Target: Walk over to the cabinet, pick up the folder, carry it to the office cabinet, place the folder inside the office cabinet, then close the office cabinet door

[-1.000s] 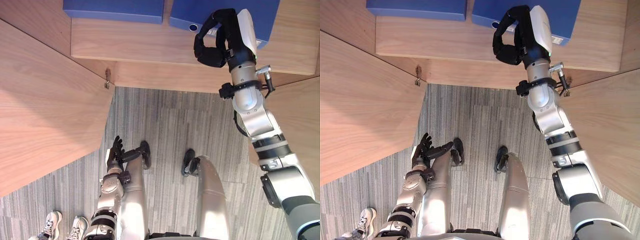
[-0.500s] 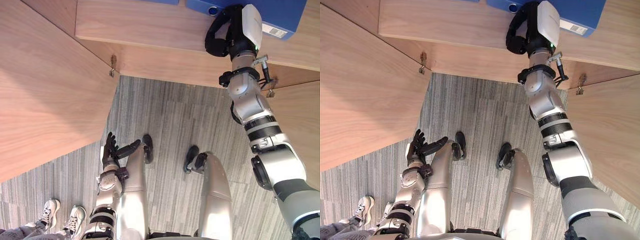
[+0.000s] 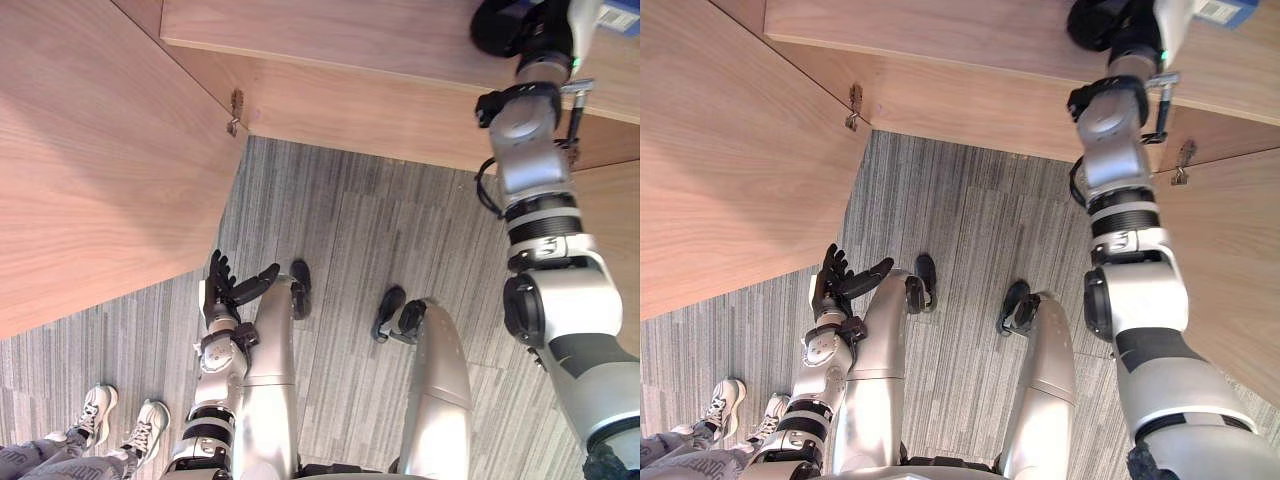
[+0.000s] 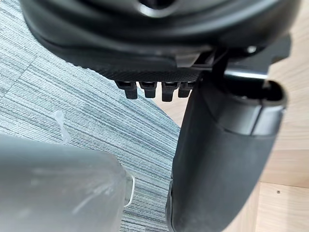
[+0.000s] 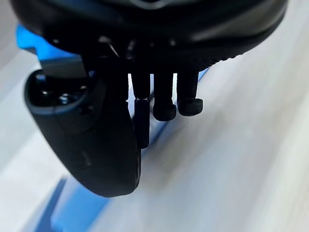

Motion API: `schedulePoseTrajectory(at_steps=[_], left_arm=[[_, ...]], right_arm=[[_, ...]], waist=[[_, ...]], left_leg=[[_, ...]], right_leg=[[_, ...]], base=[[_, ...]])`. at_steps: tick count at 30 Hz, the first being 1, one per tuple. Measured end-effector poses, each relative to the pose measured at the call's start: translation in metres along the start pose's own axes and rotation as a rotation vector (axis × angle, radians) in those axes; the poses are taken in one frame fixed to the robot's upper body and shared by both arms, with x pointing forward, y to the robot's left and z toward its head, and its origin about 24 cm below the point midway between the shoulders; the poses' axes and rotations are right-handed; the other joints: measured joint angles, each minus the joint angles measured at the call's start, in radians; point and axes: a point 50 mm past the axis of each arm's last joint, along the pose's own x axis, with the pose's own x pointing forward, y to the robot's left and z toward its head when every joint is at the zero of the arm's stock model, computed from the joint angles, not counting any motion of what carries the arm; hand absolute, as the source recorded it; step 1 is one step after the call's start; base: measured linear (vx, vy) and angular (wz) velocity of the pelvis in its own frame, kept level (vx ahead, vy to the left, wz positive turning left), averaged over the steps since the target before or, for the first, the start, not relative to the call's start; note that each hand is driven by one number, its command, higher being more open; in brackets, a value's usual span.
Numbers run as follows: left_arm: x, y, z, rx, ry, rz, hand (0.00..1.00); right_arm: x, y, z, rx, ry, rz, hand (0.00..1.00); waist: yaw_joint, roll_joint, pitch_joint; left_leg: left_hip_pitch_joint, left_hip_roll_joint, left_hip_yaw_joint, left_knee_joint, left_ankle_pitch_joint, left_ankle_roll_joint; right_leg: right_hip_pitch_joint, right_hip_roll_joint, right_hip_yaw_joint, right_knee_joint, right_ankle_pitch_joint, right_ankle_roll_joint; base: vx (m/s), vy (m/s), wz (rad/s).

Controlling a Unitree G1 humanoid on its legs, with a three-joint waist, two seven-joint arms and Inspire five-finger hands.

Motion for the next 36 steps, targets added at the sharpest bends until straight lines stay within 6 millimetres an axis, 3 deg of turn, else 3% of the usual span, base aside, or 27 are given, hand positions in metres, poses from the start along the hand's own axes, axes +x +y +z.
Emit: schedulePoseTrajectory(at_steps=[9, 13, 15, 17, 19, 22, 24, 25, 27, 28, 31, 32, 33, 36], left_arm=[[-0.001, 0.001, -0.001, -0.016, 0.009, 0.005, 1.0], [-0.001, 0.002, -0.005, -0.01, 0.036, 0.009, 1.0], [-0.002, 0.007, -0.014, 0.005, 0.085, 0.023, 1.0], [-0.005, 0.012, -0.023, 0.012, 0.128, 0.041, 1.0], [-0.01, 0.018, -0.035, -0.001, 0.19, 0.076, 1.0], [-0.017, 0.022, -0.05, 0.015, 0.252, 0.097, 1.0], [-0.034, 0.026, -0.071, 0.047, 0.336, 0.104, 1.0], [-0.038, 0.026, -0.076, 0.058, 0.355, 0.102, 1.0], [-0.053, 0.029, -0.093, 0.124, 0.423, 0.077, 1.0], [-0.056, 0.03, -0.097, 0.139, 0.439, 0.07, 1.0], [-0.067, 0.025, -0.112, 0.215, 0.513, -0.006, 1.0], [-0.069, 0.025, -0.114, 0.225, 0.523, -0.015, 1.0], [-0.072, 0.026, -0.116, 0.236, 0.534, -0.023, 1.0], [-0.077, 0.039, -0.12, 0.287, 0.552, -0.013, 1.0]], right_arm=[[0.019, -0.03, 0.018, 0.178, 0.036, -0.117, 0.0], [0.014, -0.024, 0.012, 0.222, 0.053, -0.099, 0.0], [-0.002, -0.014, 0.002, 0.243, 0.04, -0.066, 0.0], [-0.022, -0.004, -0.003, 0.264, 0.004, -0.041, 0.0], [-0.064, 0.005, -0.009, 0.303, -0.077, 0.019, 0.0], [-0.107, 0.013, -0.027, 0.313, -0.095, 0.103, 0.0], [-0.162, 0.028, -0.06, 0.302, -0.039, 0.259, 0.0], [-0.176, 0.032, -0.068, 0.296, -0.012, 0.3, 0.0], [-0.229, 0.039, -0.104, 0.246, 0.116, 0.451, 0.0], [-0.242, 0.04, -0.113, 0.23, 0.15, 0.486, 0.0], [-0.295, 0.034, -0.169, 0.08, 0.366, 0.656, 0.0], [-0.305, 0.031, -0.18, 0.05, 0.413, 0.682, 0.0], [-0.325, 0.024, -0.2, 0.003, 0.521, 0.71, 1.0], [-0.379, -0.004, -0.246, -0.093, 0.833, 0.702, 1.0]], waist=[[0.001, 0.002, -0.001], [-0.002, 0.002, -0.001], [-0.003, 0.002, -0.001], [-0.01, 0.001, -0.001], [-0.021, 0.001, -0.001], [-0.032, 0.001, -0.011], [-0.051, -0.013, -0.07], [-0.055, -0.017, -0.079], [-0.068, -0.028, -0.146], [-0.072, -0.029, -0.161], [-0.091, -0.034, -0.192], [-0.1, -0.035, -0.198], [-0.111, -0.035, -0.206], [-0.128, -0.037, -0.236]], left_leg=[[0.002, 0.0, 0.0, 0.001, 0.003, 0.004], [0.037, 0.006, 0.004, -0.002, 0.003, 0.004], [0.091, 0.016, 0.011, -0.016, 0.003, 0.004], [0.147, 0.021, 0.018, -0.043, 0.001, 0.002], [0.242, 0.032, 0.028, -0.097, -0.004, 0.0], [0.346, 0.039, 0.036, -0.153, -0.004, 0.0], [0.468, 0.041, 0.066, -0.243, -0.002, 0.001], [0.505, 0.039, 0.076, -0.27, 0.001, 0.001], [0.625, 0.028, 0.105, -0.39, 0.025, -0.001], [0.65, 0.025, 0.11, -0.423, 0.035, -0.001], [0.797, -0.002, 0.133, -0.617, 0.11, -0.004], [0.817, -0.01, 0.133, -0.651, 0.124, -0.004], [0.858, -0.022, 0.136, -0.714, 0.149, -0.003], [0.971, -0.047, 0.153, -0.873, 0.212, -0.01]], right_leg=[[0.0, 0.0, 0.0, 0.005, 0.0, 0.0], [0.036, 0.002, -0.001, -0.004, 0.0, 0.0], [0.094, 0.013, -0.004, -0.032, 0.0, 0.0], [0.15, 0.022, -0.006, -0.065, 0.006, 0.002], [0.244, 0.038, -0.016, -0.132, 0.022, 0.001], [0.352, 0.053, -0.024, -0.208, 0.038, 0.006], [0.466, 0.068, -0.021, -0.316, 0.068, 0.016], [0.499, 0.07, -0.018, -0.344, 0.076, 0.02], [0.608, 0.085, -0.01, -0.479, 0.12, 0.031], [0.634, 0.089, -0.011, -0.519, 0.136, 0.033], [0.786, 0.112, -0.014, -0.75, 0.24, 0.044], [0.809, 0.113, -0.018, -0.787, 0.257, 0.045], [0.856, 0.115, -0.024, -0.858, 0.288, 0.048], [0.959, 0.125, -0.023, -1.015, 0.366, 0.051]], base=[[-0.03, -0.034, 0.0], [0.0, -0.017, -0.01], [0.02, -0.051, -0.08], [0.03, -0.047, -0.09], [0.05, -0.025, -0.12], [0.07, 0.018, -0.09], [0.16, 0.076, -0.19], [0.18, 0.08, -0.25], [0.2, 0.072, -0.19], [0.19, 0.055, -0.16], [0.16, 0.045, -0.1], [0.16, 0.04, 0.06], [0.12, 0.025, 0.06], [0.09, 0.005, -0.07]])
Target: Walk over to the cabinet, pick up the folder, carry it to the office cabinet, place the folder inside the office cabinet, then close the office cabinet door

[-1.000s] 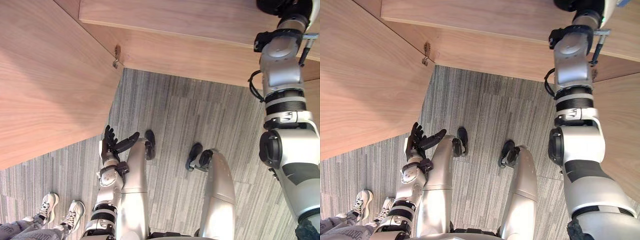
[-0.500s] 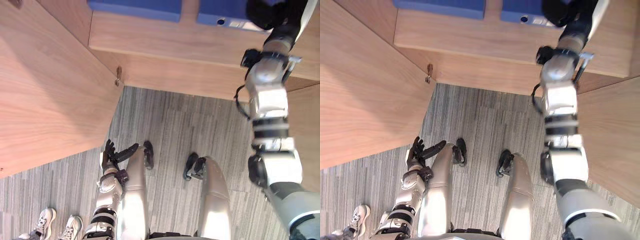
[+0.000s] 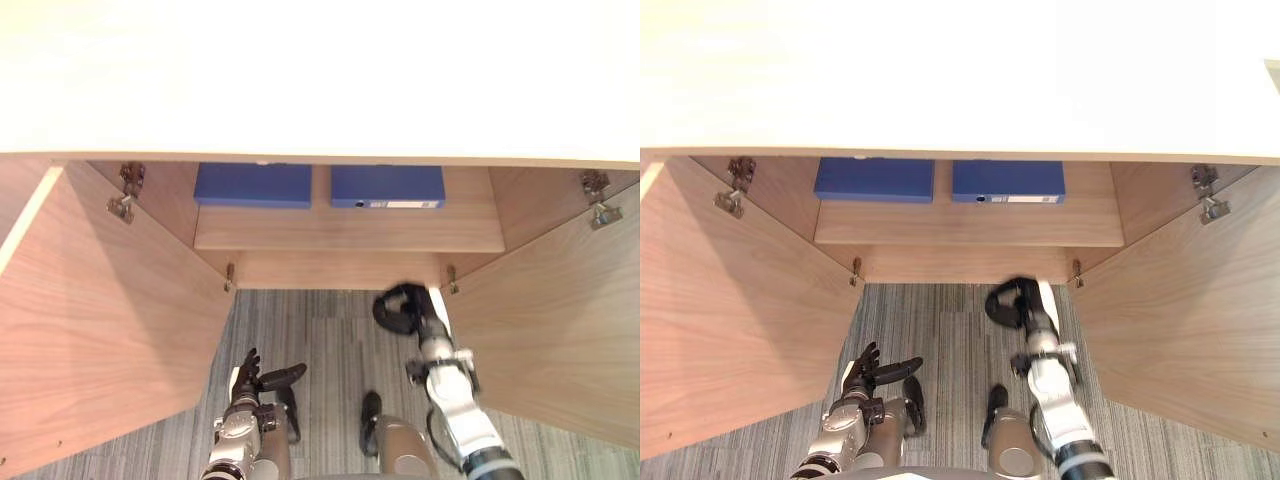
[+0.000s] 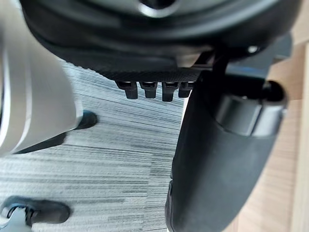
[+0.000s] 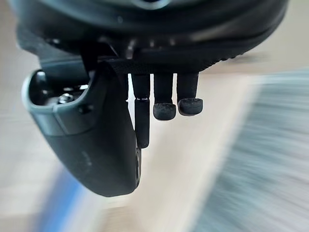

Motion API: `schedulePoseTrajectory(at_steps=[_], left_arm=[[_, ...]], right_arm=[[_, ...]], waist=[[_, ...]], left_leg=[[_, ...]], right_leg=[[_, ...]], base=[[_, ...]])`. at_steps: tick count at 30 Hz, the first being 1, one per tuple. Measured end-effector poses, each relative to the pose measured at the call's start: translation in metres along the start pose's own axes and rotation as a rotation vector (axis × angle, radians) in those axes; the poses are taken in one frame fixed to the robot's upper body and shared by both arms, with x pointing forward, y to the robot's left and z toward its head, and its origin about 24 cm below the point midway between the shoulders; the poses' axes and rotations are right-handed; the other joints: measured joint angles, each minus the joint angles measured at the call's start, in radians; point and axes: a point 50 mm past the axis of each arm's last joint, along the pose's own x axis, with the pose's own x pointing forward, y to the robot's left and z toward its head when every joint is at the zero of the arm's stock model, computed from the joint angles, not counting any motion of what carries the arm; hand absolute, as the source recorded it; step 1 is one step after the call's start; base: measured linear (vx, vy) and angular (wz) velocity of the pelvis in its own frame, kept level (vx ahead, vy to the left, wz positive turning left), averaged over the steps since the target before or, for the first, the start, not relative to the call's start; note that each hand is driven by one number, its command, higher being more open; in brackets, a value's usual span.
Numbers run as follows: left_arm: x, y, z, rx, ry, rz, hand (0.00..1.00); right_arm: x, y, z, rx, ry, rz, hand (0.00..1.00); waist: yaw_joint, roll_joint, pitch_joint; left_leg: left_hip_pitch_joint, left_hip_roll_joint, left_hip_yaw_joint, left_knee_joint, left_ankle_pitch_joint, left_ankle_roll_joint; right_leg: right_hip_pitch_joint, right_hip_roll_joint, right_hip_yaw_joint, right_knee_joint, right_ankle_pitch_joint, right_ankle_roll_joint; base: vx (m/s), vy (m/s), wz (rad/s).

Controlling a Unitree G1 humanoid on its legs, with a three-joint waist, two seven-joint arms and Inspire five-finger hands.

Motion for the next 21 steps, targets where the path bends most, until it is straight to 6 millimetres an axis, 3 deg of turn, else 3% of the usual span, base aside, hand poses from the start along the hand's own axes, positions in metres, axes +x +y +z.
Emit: schedulePoseTrajectory(at_steps=[4, 7, 14, 17, 21], left_arm=[[-0.005, 0.016, -0.018, 0.054, 0.056, 0.034, 1.0], [-0.007, 0.018, -0.027, 0.079, 0.09, 0.037, 1.0], [-0.014, 0.02, -0.05, 0.111, 0.194, 0.038, 1.0], [-0.018, 0.028, -0.059, 0.101, 0.236, 0.062, 1.0], [-0.021, 0.033, -0.066, 0.105, 0.268, 0.073, 1.0]], right_arm=[[-0.02, -0.006, -0.063, 0.043, 0.285, -0.053, 1.0], [-0.037, -0.013, -0.094, 0.099, 0.436, -0.11, 1.0], [-0.051, -0.013, -0.115, 0.326, 0.571, -0.214, 1.0], [-0.057, -0.013, -0.12, 0.406, 0.609, -0.259, 1.0], [-0.062, -0.035, -0.126, 0.556, 0.613, -0.412, 1.0]], waist=[[-0.004, 0.0, -0.057], [-0.012, -0.002, -0.094], [-0.033, -0.014, -0.107], [-0.033, -0.022, -0.112], [-0.05, -0.021, -0.12]], left_leg=[[0.116, -0.009, 0.044, -0.139, 0.048, -0.01], [0.172, -0.019, 0.058, -0.208, 0.078, -0.013], [0.282, -0.058, 0.098, -0.34, 0.143, -0.004], [0.298, -0.064, 0.133, -0.344, 0.139, -0.01], [0.316, -0.074, 0.183, -0.344, 0.12, -0.014]], right_leg=[[0.074, 0.017, 0.044, -0.108, 0.061, 0.001], [0.098, 0.021, 0.065, -0.138, 0.081, -0.001], [0.127, 0.019, 0.126, -0.169, 0.102, 0.001], [0.125, 0.017, 0.166, -0.178, 0.113, -0.001], [0.116, 0.012, 0.236, -0.19, 0.123, 0.005]], base=[[0.05, -0.003, -0.35], [-0.01, 0.003, -0.27], [-0.11, 0.031, -0.25], [-0.13, 0.042, -0.35], [-0.09, 0.043, -0.46]])
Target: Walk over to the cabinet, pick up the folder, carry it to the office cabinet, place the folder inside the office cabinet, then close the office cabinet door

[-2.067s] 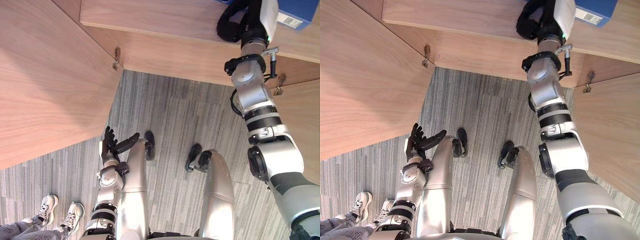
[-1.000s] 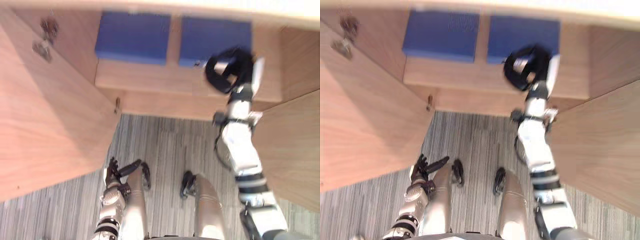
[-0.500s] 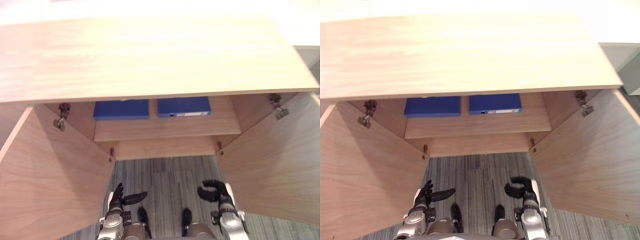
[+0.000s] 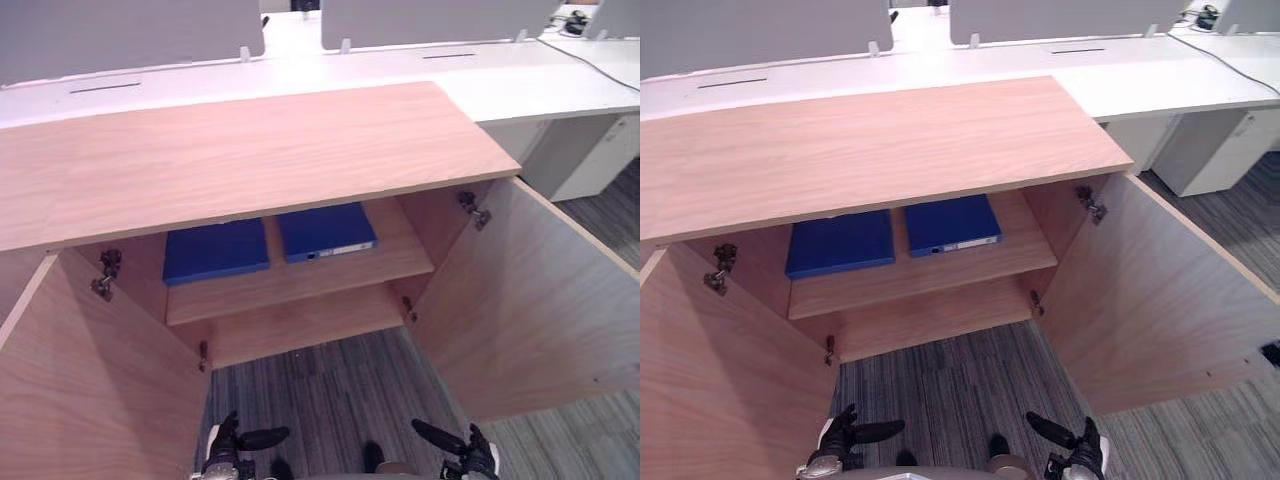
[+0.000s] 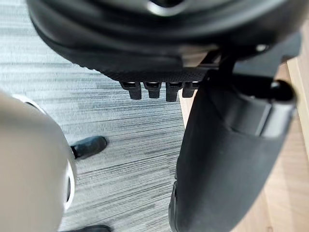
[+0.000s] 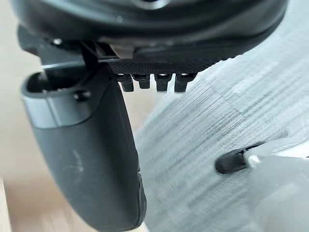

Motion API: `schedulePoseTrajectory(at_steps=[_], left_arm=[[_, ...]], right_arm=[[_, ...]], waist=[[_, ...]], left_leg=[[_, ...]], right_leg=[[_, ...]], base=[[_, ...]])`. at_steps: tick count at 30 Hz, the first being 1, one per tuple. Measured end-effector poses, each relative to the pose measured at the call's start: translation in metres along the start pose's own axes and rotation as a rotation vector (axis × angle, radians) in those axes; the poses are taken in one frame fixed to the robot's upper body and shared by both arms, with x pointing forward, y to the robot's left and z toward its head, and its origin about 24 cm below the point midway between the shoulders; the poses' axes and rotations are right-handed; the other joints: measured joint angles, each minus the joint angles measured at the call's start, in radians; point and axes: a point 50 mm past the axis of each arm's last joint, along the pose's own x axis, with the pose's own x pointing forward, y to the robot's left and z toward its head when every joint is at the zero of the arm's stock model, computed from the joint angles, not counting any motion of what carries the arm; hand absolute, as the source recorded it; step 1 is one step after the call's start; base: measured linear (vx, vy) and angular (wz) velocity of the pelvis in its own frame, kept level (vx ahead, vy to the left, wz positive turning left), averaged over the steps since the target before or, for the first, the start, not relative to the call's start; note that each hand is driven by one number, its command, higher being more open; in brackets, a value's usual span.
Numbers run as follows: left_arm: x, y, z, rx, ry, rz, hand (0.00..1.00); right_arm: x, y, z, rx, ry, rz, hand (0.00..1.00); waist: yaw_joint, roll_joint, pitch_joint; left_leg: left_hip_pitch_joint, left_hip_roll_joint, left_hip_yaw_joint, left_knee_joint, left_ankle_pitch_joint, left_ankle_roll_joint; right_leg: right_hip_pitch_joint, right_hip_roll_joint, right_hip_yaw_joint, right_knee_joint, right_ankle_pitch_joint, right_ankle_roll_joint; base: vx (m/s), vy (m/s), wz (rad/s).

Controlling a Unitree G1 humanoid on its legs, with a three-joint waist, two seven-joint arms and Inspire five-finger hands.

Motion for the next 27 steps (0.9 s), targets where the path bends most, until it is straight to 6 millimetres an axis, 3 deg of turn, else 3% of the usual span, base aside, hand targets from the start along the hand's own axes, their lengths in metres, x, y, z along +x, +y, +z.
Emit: schedulePoseTrajectory(at_steps=[5, 9, 11, 16, 18, 22, 24, 27], left_arm=[[-0.001, 0.006, -0.009, -0.029, 0.04, 0.022, 1.0], [-0.001, 0.016, -0.013, -0.081, 0.05, 0.057, 1.0], [-0.001, 0.016, -0.012, -0.101, 0.045, 0.055, 1.0], [-0.003, 0.0, -0.012, -0.122, 0.041, -0.005, 1.0], [-0.004, -0.006, -0.014, -0.125, 0.045, -0.023, 1.0], [-0.003, -0.009, -0.008, -0.087, 0.01, -0.06, 1.0], [-0.002, -0.012, -0.003, -0.068, -0.009, -0.078, 1.0], [-0.003, -0.02, 0.001, -0.038, -0.029, -0.116, 1.0]], right_arm=[[0.0, -0.039, 0.048, 0.309, -0.18, -0.173, 1.0], [-0.001, -0.058, 0.094, 0.54, -0.345, -0.27, 1.0], [0.0, -0.061, 0.109, 0.603, -0.39, -0.283, 1.0], [-0.003, -0.065, 0.159, 0.706, -0.526, -0.24, 1.0], [-0.005, -0.053, 0.195, 0.644, -0.614, -0.136, 1.0], [-0.015, -0.016, 0.255, 0.415, -0.75, 0.087, 1.0], [-0.024, 0.0, 0.277, 0.333, -0.808, 0.17, 1.0], [-0.036, 0.018, 0.303, 0.241, -0.871, 0.247, 1.0]], waist=[[-0.036, 0.003, -0.011], [-0.059, 0.005, -0.013], [-0.06, 0.019, -0.011], [-0.062, 0.092, 0.0], [-0.061, 0.119, 0.016], [-0.056, 0.133, 0.051], [-0.052, 0.136, 0.072], [-0.042, 0.16, 0.091]], left_leg=[[0.016, -0.013, 0.102, 0.005, -0.037, 0.002], [0.011, -0.01, 0.209, 0.063, -0.085, 0.01], [0.0, 0.002, 0.214, 0.11, -0.122, 0.012], [-0.006, 0.014, 0.215, 0.15, -0.172, 0.011], [-0.009, 0.016, 0.216, 0.166, -0.189, 0.01], [-0.044, 0.015, 0.225, 0.188, -0.2, 0.005], [-0.07, 0.018, 0.225, 0.2, -0.2, 0.005], [-0.104, 0.025, 0.219, 0.208, -0.2, 0.005]], right_leg=[[-0.052, 0.015, 0.138, 0.004, 0.02, -0.02], [-0.093, 0.036, 0.256, -0.004, 0.059, -0.005], [-0.105, 0.044, 0.291, -0.004, 0.061, -0.005], [-0.113, 0.049, 0.311, -0.015, 0.063, -0.005], [-0.114, 0.049, 0.316, -0.021, 0.064, -0.003], [-0.145, 0.05, 0.33, -0.041, 0.085, 0.001], [-0.163, 0.049, 0.33, -0.049, 0.096, 0.002], [-0.186, 0.051, 0.319, -0.052, 0.107, 0.007]], base=[[-0.01, 0.043, -0.77], [0.07, 0.008, -0.99], [0.13, -0.069, -0.71], [0.08, -0.055, -0.27], [0.04, -0.042, -0.2], [0.0, -0.032, -0.17], [-0.01, -0.044, -0.04], [0.01, -0.065, 0.04]])
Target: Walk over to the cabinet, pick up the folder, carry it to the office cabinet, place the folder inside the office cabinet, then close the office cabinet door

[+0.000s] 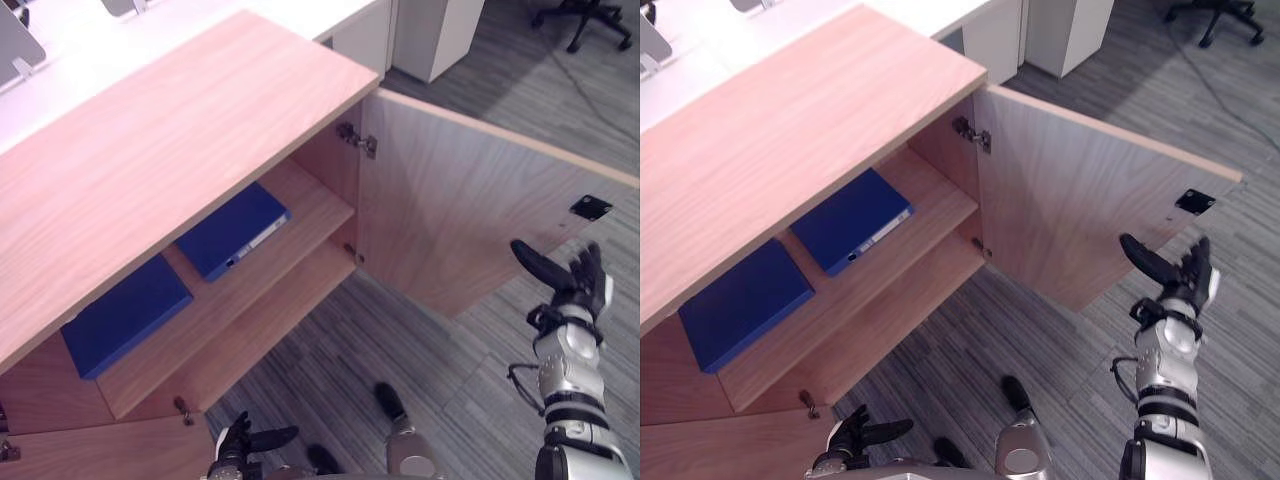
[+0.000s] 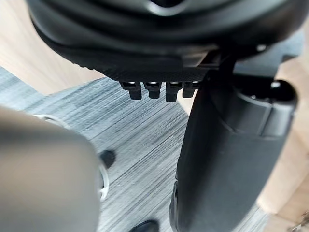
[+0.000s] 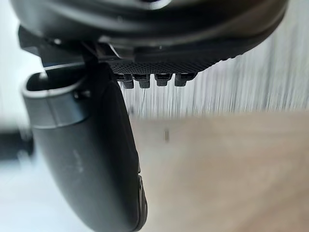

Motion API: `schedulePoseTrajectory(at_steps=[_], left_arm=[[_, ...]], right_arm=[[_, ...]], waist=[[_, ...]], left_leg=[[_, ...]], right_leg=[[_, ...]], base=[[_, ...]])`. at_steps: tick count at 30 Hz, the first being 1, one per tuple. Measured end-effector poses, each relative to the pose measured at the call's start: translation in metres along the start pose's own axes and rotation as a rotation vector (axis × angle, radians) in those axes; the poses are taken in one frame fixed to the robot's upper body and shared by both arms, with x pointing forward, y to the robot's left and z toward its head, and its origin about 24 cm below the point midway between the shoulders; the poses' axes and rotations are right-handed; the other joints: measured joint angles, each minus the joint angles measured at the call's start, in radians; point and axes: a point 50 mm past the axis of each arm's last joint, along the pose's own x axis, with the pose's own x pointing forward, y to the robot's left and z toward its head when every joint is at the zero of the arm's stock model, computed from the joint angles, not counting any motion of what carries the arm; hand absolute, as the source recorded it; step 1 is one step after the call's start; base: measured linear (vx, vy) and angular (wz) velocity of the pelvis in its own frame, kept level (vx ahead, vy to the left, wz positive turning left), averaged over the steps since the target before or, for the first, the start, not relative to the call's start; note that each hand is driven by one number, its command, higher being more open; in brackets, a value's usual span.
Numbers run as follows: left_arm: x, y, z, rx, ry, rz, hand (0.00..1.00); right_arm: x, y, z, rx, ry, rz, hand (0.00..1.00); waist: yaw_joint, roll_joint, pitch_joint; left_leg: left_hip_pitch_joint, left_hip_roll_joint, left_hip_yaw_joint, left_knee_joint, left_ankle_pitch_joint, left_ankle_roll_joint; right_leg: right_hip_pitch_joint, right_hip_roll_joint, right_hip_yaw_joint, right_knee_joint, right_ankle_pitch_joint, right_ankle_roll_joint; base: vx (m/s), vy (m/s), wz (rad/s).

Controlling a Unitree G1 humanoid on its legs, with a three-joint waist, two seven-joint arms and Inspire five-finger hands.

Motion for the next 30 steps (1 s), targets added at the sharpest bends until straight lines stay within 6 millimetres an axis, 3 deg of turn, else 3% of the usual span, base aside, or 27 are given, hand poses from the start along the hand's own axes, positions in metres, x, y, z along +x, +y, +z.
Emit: schedulePoseTrajectory(at_steps=[4, 10, 13, 17, 20, 23, 25, 28, 30], left_arm=[[0.0, -0.008, 0.004, 0.022, -0.031, -0.029, 1.0], [-0.001, -0.015, 0.009, 0.035, -0.064, -0.053, 1.0], [-0.001, -0.016, 0.007, 0.035, -0.055, -0.05, 1.0], [-0.002, -0.015, 0.003, 0.039, -0.033, -0.046, 1.0], [-0.001, -0.018, 0.004, 0.042, -0.034, -0.046, 1.0], [0.001, -0.02, 0.01, 0.061, -0.042, -0.042, 1.0], [0.003, -0.02, 0.013, 0.068, -0.039, -0.031, 1.0], [0.003, -0.023, 0.016, 0.076, -0.051, -0.031, 1.0], [0.003, -0.023, 0.019, 0.086, -0.063, -0.034, 1.0]], right_arm=[[0.009, -0.008, 0.016, -0.065, -0.03, -0.008, 1.0], [0.009, -0.01, 0.016, -0.073, -0.033, -0.034, 1.0], [-0.002, -0.013, 0.01, -0.059, -0.043, -0.05, 1.0], [-0.036, -0.003, -0.008, -0.015, -0.048, 0.007, 1.0], [-0.075, 0.012, -0.026, 0.004, -0.041, 0.067, 1.0], [-0.122, 0.031, -0.047, -0.013, 0.014, 0.15, 1.0], [-0.165, 0.051, -0.068, -0.018, 0.109, 0.254, 1.0], [-0.211, 0.071, -0.084, -0.009, 0.22, 0.387, 1.0], [-0.228, 0.085, -0.089, -0.001, 0.257, 0.477, 1.0]], waist=[[0.003, 0.03, 0.019], [0.001, 0.032, 0.02], [-0.002, 0.032, 0.02], [-0.021, 0.028, 0.022], [-0.027, 0.011, 0.03], [-0.031, -0.015, 0.026], [-0.035, -0.058, 0.021], [-0.036, -0.102, 0.018], [-0.029, -0.111, 0.019]], left_leg=[[-0.015, 0.009, -0.044, 0.001, 0.0, 0.0], [-0.035, 0.007, -0.07, 0.011, 0.007, 0.009], [-0.043, 0.004, -0.093, 0.015, 0.013, 0.013], [-0.036, 0.007, -0.102, 0.018, 0.016, 0.011], [-0.022, 0.013, -0.091, 0.019, 0.016, 0.01], [-0.013, 0.022, -0.084, 0.028, 0.013, 0.006], [-0.004, 0.039, -0.063, 0.043, 0.006, -0.004], [-0.007, 0.059, -0.062, 0.082, -0.006, -0.006], [-0.017, 0.068, -0.077, 0.11, -0.015, -0.004]], right_leg=[[-0.004, -0.002, -0.035, 0.0, 0.003, 0.003], [-0.011, -0.007, -0.064, 0.0, 0.007, 0.011], [-0.005, -0.012, -0.083, 0.0, 0.008, 0.011], [0.005, -0.01, -0.092, 0.0, 0.01, 0.011], [0.013, -0.002, -0.071, -0.008, 0.018, 0.008], [0.016, 0.013, -0.048, -0.011, 0.027, 0.003], [0.018, 0.024, -0.025, -0.011, 0.035, -0.003], [0.03, 0.034, -0.024, -0.011, 0.042, -0.006], [0.039, 0.034, -0.035, -0.011, 0.044, -0.005]], base=[[0.01, -0.053, 0.09], [-0.03, -0.045, 0.13], [-0.05, -0.033, 0.21], [-0.04, -0.038, 0.03], [-0.04, -0.033, -0.21], [-0.04, -0.05, -0.27], [-0.04, -0.056, -0.33], [-0.04, -0.064, -0.09], [-0.07, -0.059, 0.14]])
